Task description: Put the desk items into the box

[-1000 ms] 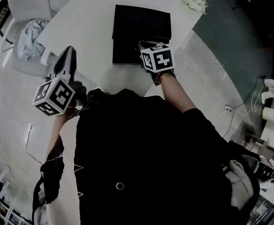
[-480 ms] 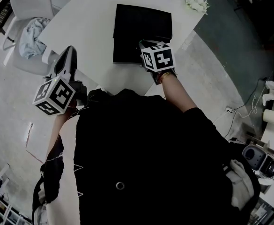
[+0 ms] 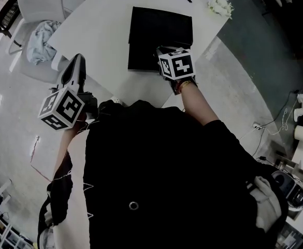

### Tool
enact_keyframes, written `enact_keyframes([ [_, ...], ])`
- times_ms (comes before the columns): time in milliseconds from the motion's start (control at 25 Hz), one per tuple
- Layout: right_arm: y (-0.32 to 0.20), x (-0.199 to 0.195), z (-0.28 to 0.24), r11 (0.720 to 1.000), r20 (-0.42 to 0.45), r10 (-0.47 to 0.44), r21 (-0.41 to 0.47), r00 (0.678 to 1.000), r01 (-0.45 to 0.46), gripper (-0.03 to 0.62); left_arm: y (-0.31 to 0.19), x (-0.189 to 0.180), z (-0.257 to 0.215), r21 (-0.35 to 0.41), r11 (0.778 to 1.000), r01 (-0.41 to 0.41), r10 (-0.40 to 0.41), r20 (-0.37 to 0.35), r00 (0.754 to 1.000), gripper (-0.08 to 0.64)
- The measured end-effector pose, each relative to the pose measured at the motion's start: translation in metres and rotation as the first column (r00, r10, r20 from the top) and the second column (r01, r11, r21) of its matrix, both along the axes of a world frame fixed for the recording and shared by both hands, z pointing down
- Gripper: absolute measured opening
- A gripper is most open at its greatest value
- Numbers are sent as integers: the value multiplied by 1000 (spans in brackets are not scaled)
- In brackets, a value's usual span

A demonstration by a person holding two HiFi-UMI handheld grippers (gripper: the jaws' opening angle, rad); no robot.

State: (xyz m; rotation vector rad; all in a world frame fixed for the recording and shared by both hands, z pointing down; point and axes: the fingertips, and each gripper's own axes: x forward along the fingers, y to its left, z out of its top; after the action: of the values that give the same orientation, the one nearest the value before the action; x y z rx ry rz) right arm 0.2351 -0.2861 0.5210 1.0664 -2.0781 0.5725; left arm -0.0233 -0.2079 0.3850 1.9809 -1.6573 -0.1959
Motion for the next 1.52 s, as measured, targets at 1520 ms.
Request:
enact_keyframes([
  [1520, 75, 48, -132, 965, 403, 23, 232, 915, -126, 5, 73, 113, -6, 2, 996, -91, 90, 78, 993, 11],
])
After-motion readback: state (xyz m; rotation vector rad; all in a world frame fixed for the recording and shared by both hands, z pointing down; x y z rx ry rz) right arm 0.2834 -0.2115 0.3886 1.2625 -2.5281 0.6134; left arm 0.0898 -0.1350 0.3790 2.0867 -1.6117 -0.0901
